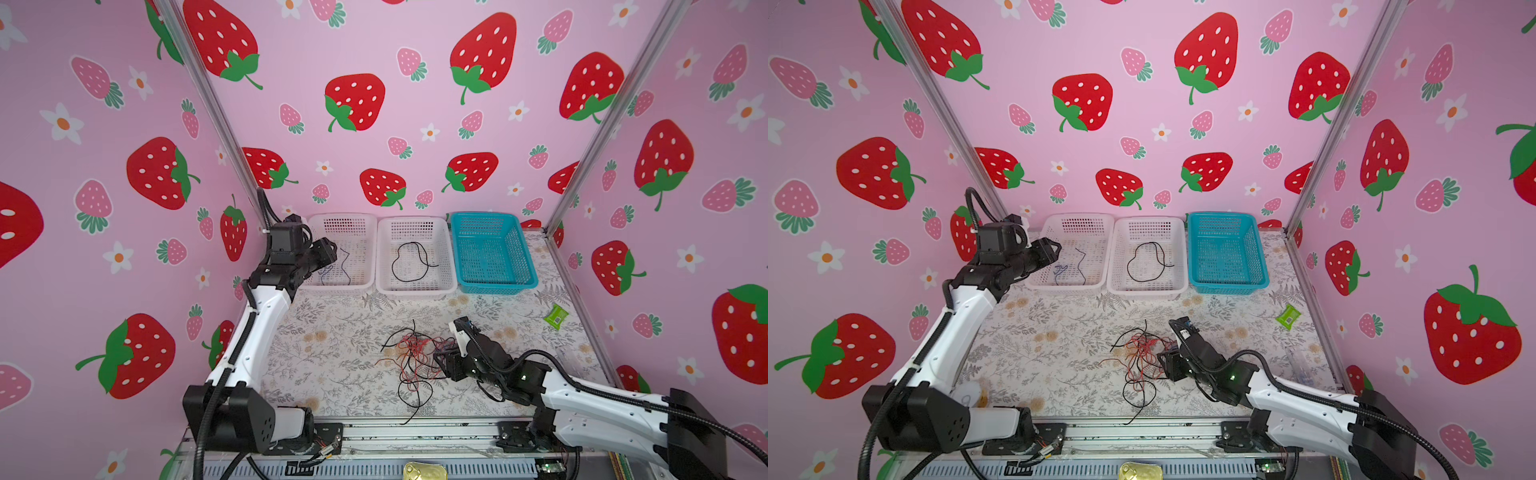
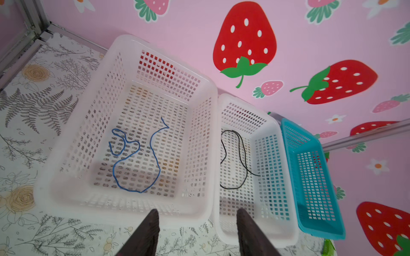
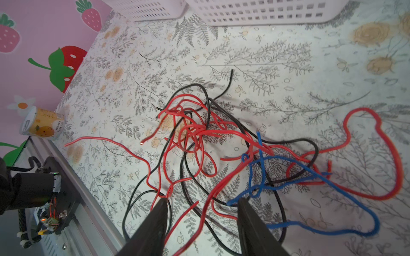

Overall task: Untangle and sort cables by color
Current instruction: Untie the cable.

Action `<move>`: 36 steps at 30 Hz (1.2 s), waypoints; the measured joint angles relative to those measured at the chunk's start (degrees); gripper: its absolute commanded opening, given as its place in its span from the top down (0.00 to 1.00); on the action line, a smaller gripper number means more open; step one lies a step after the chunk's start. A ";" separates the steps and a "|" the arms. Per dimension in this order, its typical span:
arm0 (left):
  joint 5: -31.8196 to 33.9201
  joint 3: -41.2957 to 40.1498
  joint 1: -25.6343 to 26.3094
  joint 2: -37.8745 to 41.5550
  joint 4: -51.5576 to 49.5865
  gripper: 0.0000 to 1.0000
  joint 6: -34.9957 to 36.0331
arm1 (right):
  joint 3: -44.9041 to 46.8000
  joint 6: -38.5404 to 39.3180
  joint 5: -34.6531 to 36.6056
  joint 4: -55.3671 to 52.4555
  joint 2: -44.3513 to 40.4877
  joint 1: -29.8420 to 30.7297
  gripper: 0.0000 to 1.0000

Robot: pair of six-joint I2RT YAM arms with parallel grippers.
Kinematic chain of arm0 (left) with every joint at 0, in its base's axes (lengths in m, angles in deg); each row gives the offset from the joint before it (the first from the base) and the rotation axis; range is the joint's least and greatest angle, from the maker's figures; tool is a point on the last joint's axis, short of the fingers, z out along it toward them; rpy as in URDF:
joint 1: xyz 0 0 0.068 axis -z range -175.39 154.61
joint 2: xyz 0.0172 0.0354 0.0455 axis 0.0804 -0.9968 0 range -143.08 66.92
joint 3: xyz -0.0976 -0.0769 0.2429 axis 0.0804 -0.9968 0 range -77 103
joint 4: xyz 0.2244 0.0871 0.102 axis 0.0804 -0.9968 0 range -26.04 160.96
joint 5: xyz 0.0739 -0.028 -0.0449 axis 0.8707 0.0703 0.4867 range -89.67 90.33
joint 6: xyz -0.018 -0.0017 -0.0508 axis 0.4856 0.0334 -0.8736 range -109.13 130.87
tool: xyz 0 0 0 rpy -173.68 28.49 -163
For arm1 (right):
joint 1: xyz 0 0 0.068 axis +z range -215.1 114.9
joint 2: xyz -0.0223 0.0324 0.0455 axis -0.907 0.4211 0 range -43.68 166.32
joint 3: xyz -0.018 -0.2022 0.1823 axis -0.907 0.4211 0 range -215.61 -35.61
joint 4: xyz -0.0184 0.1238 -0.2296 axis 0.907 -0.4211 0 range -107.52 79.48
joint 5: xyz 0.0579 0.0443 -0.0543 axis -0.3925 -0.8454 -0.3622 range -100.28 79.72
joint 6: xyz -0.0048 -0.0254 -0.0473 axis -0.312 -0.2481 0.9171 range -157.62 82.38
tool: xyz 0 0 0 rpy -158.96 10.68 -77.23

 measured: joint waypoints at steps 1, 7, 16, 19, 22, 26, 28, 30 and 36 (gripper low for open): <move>0.04 -1.03 0.98 1.64 -0.31 0.41 0.00 | 0.31 -0.37 -0.04 0.15 0.59 -0.02 0.54; 0.15 -10.19 8.44 13.25 -3.26 0.41 0.09 | 1.42 -1.27 -0.61 1.77 3.56 0.00 0.83; 0.70 -21.27 18.29 22.18 -6.60 0.42 -2.01 | -2.01 2.21 -0.96 -0.35 -2.69 0.00 1.00; 0.63 -22.93 22.25 22.82 -6.08 0.42 -3.04 | -5.86 5.53 -1.75 -2.23 -4.72 0.00 1.00; -0.09 -25.35 25.38 23.26 -4.00 0.42 -4.07 | -9.55 9.01 -2.23 -4.31 -6.64 0.00 1.00; -3.58 -30.27 27.85 24.39 1.92 0.43 -5.01 | -14.01 13.62 -3.72 -6.19 -7.58 -0.02 1.00; -5.66 -32.63 28.44 25.33 5.33 0.43 -5.68 | -15.78 15.63 -4.79 -6.82 -7.56 -0.02 1.00; -8.00 -34.77 28.87 26.43 9.01 0.43 -6.29 | -17.53 17.53 -6.10 -7.69 -7.26 -0.02 1.00; -14.49 -38.75 30.32 28.28 19.39 0.43 -8.74 | -22.56 21.53 -6.82 -10.36 -3.74 -0.02 1.00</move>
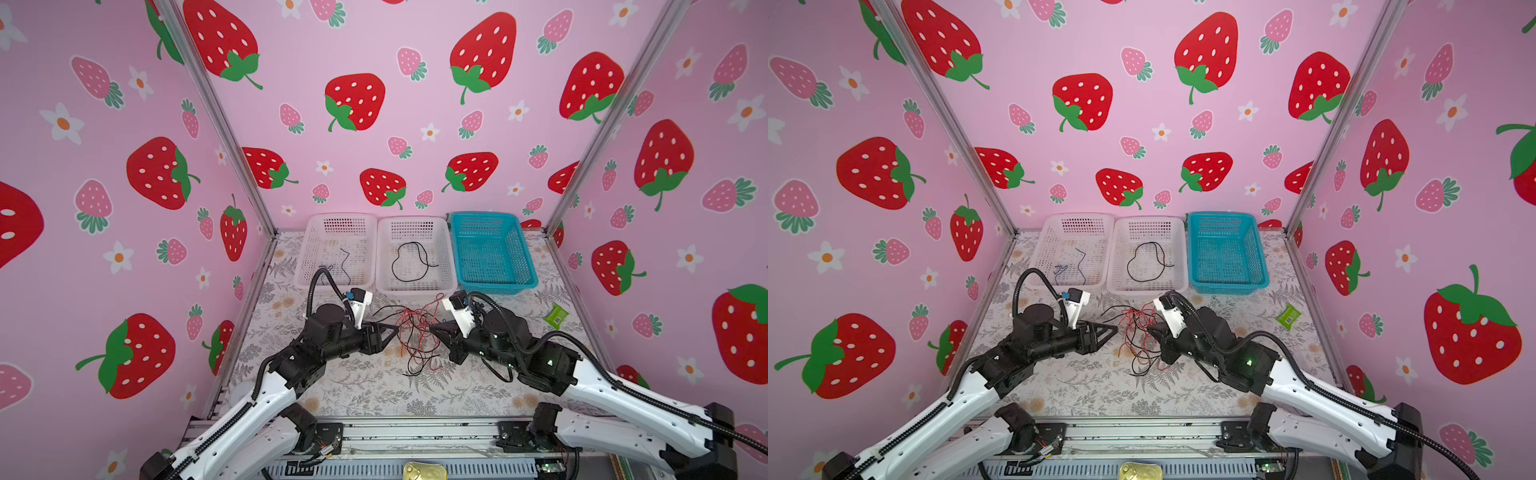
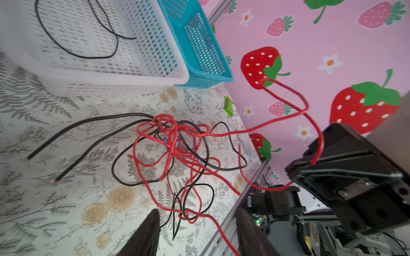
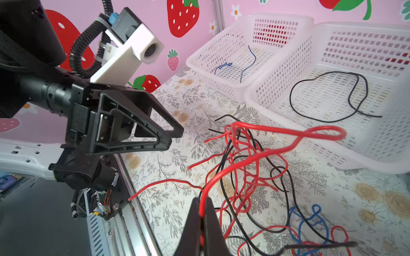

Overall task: Untangle and sort cables by color
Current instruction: Untie the cable.

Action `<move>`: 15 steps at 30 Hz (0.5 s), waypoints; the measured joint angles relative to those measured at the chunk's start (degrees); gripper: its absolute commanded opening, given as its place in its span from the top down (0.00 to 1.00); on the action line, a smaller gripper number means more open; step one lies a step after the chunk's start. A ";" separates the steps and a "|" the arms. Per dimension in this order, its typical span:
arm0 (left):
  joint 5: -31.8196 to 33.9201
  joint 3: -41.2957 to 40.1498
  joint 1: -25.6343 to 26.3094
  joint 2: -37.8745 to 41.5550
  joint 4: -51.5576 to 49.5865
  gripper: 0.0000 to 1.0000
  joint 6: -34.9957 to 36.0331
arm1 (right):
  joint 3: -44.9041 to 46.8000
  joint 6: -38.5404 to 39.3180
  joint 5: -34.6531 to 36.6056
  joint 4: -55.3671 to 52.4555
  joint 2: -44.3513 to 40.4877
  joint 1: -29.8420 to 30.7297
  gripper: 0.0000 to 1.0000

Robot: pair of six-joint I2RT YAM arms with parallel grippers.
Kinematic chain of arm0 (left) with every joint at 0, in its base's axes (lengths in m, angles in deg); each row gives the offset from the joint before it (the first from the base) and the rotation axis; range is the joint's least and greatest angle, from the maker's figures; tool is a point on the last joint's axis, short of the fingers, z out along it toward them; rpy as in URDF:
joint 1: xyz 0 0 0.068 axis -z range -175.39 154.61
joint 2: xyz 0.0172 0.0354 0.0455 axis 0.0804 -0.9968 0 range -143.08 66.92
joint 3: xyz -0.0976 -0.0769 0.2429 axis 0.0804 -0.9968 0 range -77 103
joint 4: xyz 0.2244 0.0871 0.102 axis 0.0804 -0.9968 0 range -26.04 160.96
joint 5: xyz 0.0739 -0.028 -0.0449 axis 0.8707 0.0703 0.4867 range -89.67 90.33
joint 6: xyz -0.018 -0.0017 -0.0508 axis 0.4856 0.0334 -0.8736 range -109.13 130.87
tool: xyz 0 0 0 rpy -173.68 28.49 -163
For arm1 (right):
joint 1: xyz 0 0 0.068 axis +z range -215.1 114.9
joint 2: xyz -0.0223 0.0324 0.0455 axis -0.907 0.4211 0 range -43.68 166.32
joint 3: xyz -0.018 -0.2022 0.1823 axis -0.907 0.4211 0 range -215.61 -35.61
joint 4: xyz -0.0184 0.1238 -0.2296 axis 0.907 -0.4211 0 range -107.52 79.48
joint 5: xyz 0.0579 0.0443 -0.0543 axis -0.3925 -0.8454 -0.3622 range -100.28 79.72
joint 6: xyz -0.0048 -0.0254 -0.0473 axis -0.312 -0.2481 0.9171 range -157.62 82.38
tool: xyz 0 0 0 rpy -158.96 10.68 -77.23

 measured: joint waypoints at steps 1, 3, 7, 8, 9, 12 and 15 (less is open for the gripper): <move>-0.68 -0.04 0.26 -0.11 0.85 0.43 -0.15 | -0.39 0.31 0.04 -0.31 0.37 0.00 1.00; -2.12 -0.24 1.25 -0.15 2.99 0.43 -0.33 | -0.55 1.16 0.07 -0.52 0.55 0.00 1.00; -3.28 -1.20 3.08 -0.24 5.70 0.44 -0.72 | -0.57 2.10 -0.90 -0.59 0.42 0.00 1.00; -3.32 -1.33 3.52 -0.46 5.90 0.44 -0.72 | -0.57 2.36 -1.60 -0.44 0.37 0.00 1.00; -3.32 -1.40 3.87 -0.83 5.88 0.44 -0.72 | -0.57 2.60 -2.27 -0.20 0.33 0.00 1.00; -2.99 -1.40 4.72 -2.29 5.70 0.44 -0.55 | -0.57 2.97 -3.91 -0.15 -0.68 0.00 1.00; -2.19 -1.40 5.44 -3.69 4.83 0.44 0.02 | -0.66 3.19 -5.55 0.04 -2.12 0.00 1.00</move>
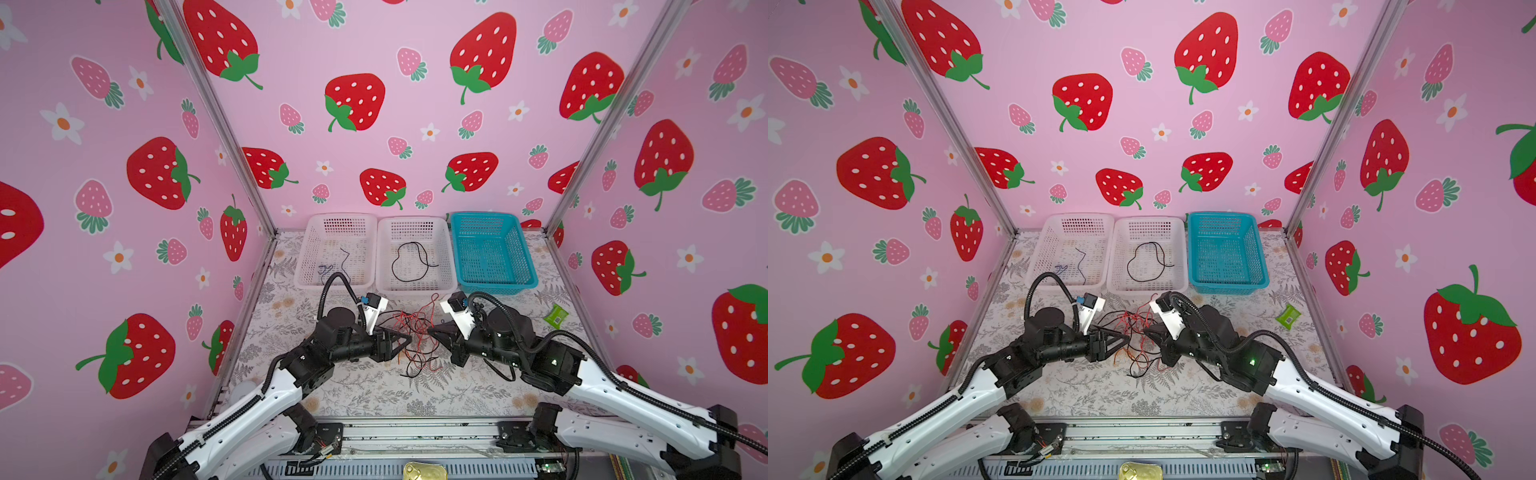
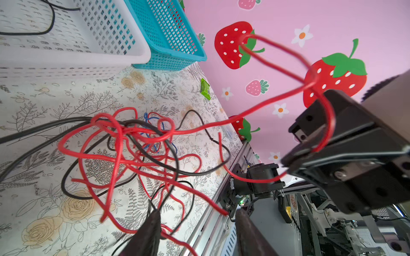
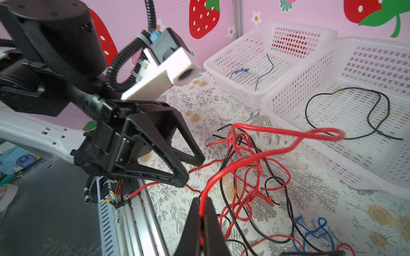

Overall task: Untangle and sort cables by color
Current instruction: Untie the cable.

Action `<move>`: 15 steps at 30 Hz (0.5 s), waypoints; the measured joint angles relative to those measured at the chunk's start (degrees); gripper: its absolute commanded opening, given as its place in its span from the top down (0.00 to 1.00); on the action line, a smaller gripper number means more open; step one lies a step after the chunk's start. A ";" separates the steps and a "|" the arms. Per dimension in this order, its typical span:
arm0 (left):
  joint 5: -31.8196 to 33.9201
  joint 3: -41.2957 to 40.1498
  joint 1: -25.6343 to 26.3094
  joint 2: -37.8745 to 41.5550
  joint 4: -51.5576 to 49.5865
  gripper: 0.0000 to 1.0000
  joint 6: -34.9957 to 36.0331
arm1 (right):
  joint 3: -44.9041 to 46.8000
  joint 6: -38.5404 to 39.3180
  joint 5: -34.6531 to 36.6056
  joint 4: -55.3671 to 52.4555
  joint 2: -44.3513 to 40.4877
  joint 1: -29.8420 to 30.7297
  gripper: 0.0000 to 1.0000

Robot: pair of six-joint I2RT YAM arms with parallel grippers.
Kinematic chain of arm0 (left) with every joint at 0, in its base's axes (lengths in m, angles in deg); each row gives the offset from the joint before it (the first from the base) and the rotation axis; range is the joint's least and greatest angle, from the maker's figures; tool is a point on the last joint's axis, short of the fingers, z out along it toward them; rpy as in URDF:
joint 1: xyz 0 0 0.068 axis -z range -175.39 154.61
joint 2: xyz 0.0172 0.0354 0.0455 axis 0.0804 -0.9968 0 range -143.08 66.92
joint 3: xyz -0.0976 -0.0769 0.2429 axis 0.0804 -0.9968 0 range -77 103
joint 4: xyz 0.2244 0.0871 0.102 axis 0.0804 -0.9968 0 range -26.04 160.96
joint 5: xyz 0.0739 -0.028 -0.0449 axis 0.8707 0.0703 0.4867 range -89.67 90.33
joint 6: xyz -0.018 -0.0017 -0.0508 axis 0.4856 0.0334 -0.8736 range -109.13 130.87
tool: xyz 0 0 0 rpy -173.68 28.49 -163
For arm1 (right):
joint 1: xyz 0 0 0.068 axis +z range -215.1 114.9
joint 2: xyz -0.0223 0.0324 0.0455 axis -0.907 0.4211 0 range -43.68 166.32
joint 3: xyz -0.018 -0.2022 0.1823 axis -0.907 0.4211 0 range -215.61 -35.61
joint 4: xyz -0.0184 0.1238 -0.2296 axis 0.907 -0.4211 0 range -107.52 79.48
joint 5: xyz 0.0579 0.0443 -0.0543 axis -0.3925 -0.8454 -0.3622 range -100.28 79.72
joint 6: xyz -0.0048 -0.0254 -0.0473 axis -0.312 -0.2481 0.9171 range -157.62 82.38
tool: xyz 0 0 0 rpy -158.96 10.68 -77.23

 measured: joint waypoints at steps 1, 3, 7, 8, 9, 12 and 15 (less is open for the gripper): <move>0.37 0.02 0.22 -0.39 -0.35 0.44 0.20 | -0.02 0.04 -0.61 0.31 -0.39 0.00 1.00; 0.87 0.13 0.72 -1.29 -0.76 0.44 0.55 | -0.02 0.13 -2.03 0.98 -1.25 0.00 1.00; 2.12 1.07 1.66 -3.21 -1.51 0.44 1.27 | -0.02 0.24 -4.63 1.90 -2.34 0.00 1.00; 2.69 1.55 2.03 -3.74 -1.97 0.44 1.62 | -0.02 0.26 -5.27 2.10 -2.47 0.00 1.00; 3.32 2.05 2.40 -4.17 -2.40 0.44 1.92 | -0.02 0.26 -5.88 2.27 -2.58 0.00 1.00; 5.05 3.02 3.32 -5.27 -3.23 0.44 2.58 | 0.00 0.22 -7.52 2.91 -2.99 0.00 1.00; 6.45 3.08 3.78 -6.56 -3.28 0.44 2.95 | 0.00 0.20 -8.85 3.78 -3.91 0.00 1.00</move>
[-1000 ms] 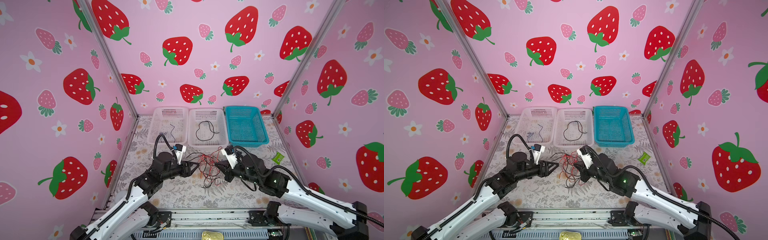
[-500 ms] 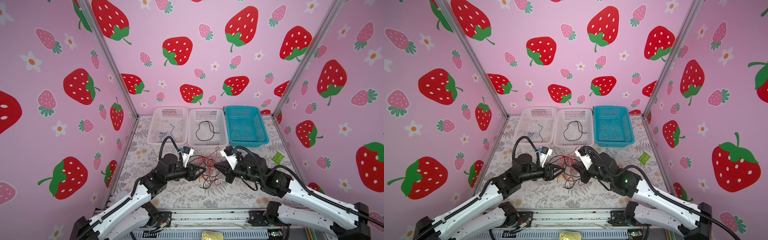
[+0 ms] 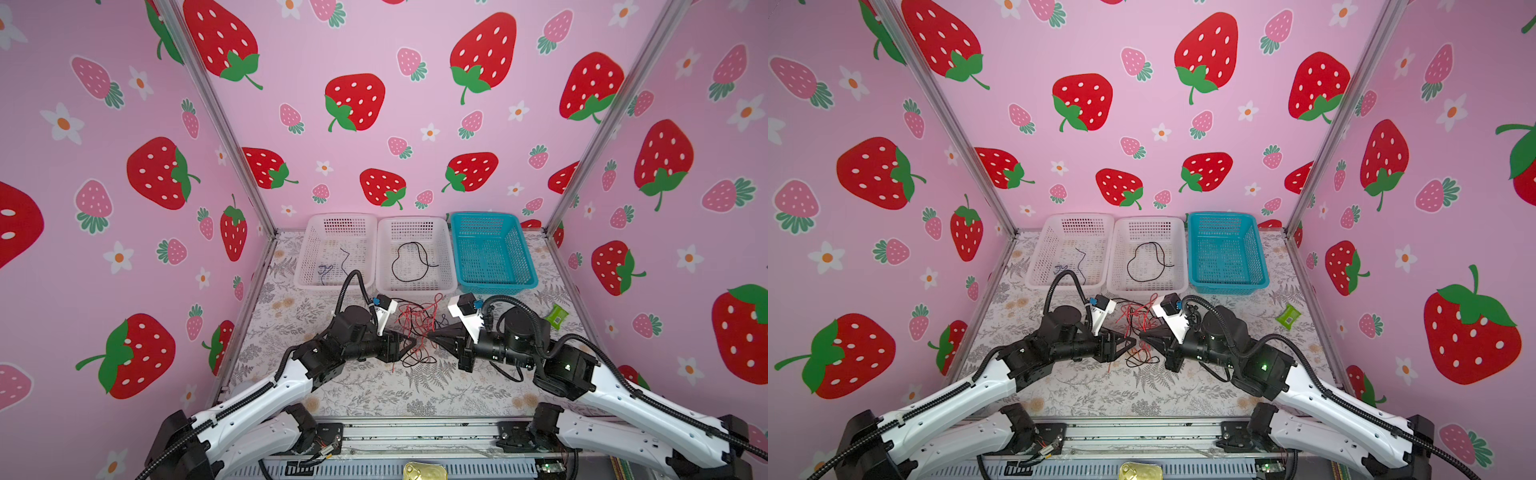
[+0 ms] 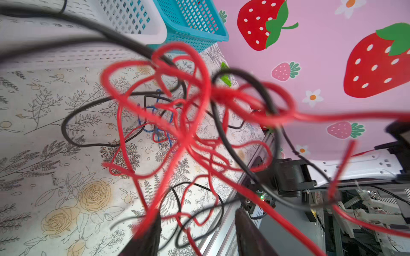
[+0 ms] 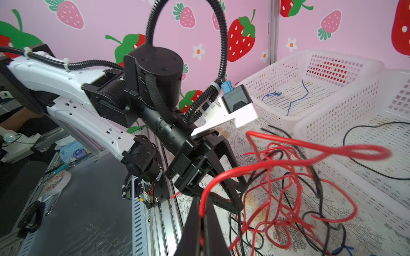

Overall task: Untangle and sort cables by color
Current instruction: Untie the cable.

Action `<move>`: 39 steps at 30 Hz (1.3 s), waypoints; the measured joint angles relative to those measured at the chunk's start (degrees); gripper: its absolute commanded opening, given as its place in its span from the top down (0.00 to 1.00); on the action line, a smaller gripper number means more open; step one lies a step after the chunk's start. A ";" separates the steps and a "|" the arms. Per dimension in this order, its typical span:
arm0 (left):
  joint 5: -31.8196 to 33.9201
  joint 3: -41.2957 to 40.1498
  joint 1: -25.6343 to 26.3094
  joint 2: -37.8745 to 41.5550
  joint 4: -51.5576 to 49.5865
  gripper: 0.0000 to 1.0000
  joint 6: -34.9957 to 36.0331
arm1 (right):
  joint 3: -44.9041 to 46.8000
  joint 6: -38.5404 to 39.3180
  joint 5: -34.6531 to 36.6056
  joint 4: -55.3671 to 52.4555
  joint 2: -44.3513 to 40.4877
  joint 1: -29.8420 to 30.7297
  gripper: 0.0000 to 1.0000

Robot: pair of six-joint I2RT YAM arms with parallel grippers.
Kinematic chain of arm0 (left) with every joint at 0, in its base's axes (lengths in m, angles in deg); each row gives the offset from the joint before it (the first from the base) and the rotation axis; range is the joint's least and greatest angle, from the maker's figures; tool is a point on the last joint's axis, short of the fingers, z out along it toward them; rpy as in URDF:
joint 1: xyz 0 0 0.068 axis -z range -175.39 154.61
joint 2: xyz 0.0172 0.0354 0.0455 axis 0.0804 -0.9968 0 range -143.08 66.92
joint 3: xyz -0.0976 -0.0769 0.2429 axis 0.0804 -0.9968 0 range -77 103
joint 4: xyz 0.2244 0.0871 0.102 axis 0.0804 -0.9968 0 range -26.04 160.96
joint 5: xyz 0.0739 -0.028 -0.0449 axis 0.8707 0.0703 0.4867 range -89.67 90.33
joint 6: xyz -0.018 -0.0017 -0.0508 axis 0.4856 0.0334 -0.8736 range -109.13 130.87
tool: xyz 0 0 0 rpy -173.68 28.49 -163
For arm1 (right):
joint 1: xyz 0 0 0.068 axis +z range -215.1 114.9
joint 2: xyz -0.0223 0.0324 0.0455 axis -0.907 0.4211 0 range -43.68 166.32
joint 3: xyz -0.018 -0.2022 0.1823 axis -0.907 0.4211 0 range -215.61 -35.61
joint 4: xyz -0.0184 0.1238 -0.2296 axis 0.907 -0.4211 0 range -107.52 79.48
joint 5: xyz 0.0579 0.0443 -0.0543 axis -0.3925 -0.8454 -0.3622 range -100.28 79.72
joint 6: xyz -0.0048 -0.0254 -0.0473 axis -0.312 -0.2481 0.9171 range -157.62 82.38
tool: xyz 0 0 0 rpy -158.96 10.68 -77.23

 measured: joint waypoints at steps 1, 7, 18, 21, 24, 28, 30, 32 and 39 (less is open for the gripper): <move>0.33 0.00 0.11 -0.42 -0.02 0.44 0.04 | 0.00 -0.02 -0.42 0.22 -0.33 0.00 1.00; 2.78 0.02 0.50 -1.46 -0.33 0.55 0.81 | 0.00 -0.26 -1.86 0.55 -1.88 0.00 1.00; 5.53 0.04 0.52 0.04 -1.07 1.00 2.16 | -0.02 -1.05 9.44 -4.59 -6.43 0.02 1.00; 6.40 0.04 0.57 1.07 -2.23 1.00 2.32 | -0.02 -2.36 17.09 -7.39 -7.67 0.02 1.00; 7.48 0.04 0.57 3.37 -3.93 1.00 2.27 | -0.02 -4.31 24.70 -10.23 -8.57 0.00 1.00; 8.00 0.04 0.48 7.48 -5.84 1.00 2.10 | 0.37 -7.04 32.85 -13.35 -9.49 -0.42 1.00; 8.37 0.09 0.37 9.73 -7.41 1.00 2.10 | 1.29 -8.50 35.52 -14.51 -9.64 -1.60 1.00; 8.74 0.33 0.22 12.02 -9.20 1.00 2.10 | 2.58 -9.77 36.44 -15.21 -9.53 -3.41 1.00; 6.43 2.21 -0.68 19.65 -13.66 1.00 2.54 | 8.74 -12.68 30.40 -15.67 -7.28 -16.00 1.00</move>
